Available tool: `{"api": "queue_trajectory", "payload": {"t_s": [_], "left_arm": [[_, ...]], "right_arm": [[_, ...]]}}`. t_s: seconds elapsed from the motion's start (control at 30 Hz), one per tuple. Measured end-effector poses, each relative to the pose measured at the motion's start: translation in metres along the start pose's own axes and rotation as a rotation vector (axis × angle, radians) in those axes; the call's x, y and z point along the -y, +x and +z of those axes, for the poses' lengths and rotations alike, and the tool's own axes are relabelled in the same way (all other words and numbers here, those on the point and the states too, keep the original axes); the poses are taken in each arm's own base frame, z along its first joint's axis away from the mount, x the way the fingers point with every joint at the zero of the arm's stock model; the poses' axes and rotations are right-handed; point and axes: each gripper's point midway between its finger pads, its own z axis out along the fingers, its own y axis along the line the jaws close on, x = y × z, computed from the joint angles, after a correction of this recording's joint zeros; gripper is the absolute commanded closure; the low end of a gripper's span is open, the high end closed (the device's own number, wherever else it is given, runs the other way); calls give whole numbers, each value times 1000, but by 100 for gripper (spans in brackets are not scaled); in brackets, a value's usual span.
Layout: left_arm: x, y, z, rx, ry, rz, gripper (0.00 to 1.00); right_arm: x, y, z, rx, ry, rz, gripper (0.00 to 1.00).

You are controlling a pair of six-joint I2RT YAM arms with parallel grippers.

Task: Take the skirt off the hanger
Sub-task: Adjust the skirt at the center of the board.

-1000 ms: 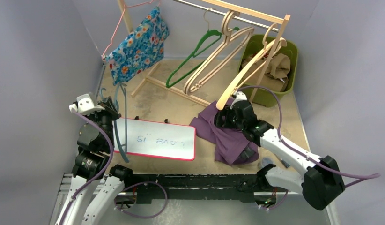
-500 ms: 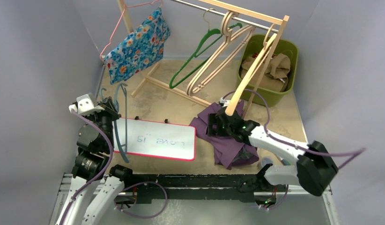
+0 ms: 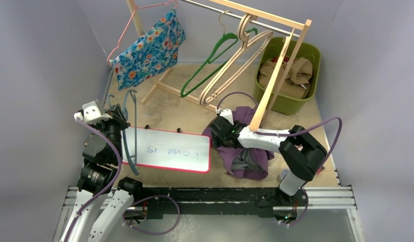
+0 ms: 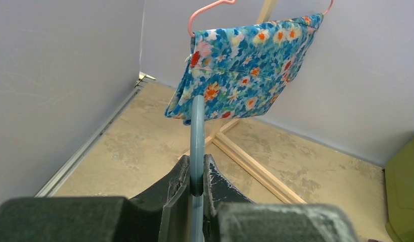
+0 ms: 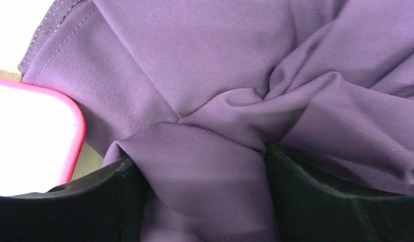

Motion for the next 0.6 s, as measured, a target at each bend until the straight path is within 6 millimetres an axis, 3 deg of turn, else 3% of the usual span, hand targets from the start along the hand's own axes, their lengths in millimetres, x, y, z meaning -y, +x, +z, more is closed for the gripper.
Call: {"api": "queue_trajectory", "payload": {"t_s": [0.07,0.13,0.17,0.3,0.4,0.6], "left_arm": [[0,0,0,0,0,0,100],[0,0,0,0,0,0,100],[0,0,0,0,0,0,100],[1,0,0,-1,3,0,100],[1,0,0,-1,6,0,100],[1,0,0,-2,7,0,100]], "right_arm": [[0,-1,2,10,3,-3,44],[1,-5,1,30,0,6,72],[1,-6,1,41,-2,11,81],[-4,-8,-7,71,-72,81,100],[-5,2,-13,48,-103,104,100],[2,3,-31,53,-119,159,100]]}}
